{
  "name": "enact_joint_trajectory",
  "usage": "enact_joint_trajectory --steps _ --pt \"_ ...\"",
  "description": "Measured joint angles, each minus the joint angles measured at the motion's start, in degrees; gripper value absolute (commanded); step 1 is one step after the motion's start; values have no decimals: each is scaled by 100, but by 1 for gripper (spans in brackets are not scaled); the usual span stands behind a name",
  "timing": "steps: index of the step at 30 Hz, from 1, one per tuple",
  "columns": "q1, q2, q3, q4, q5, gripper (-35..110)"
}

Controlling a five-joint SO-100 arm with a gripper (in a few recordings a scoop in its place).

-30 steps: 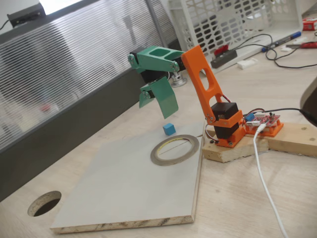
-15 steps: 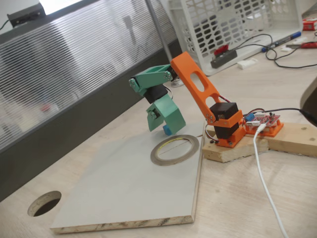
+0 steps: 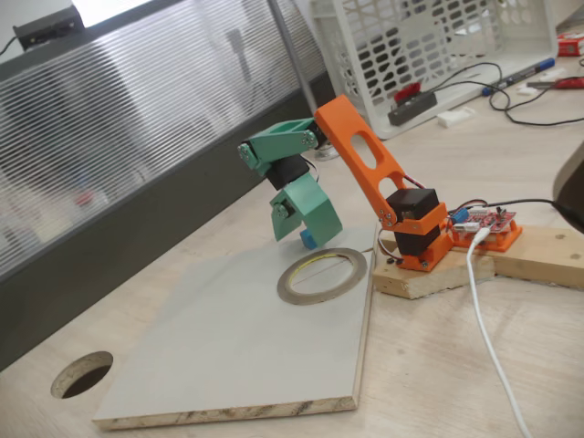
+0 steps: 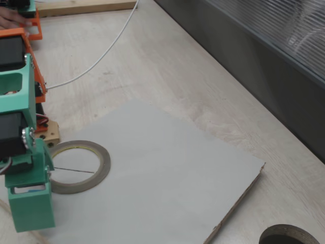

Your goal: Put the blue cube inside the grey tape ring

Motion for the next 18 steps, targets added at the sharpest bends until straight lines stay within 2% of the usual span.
enact_joint_trajectory --steps 6,12,18 --pt "0 0 0 -53 0 100" --pt "-9 -35 18 -738 0 100" --pt "0 -44 18 -870 0 100"
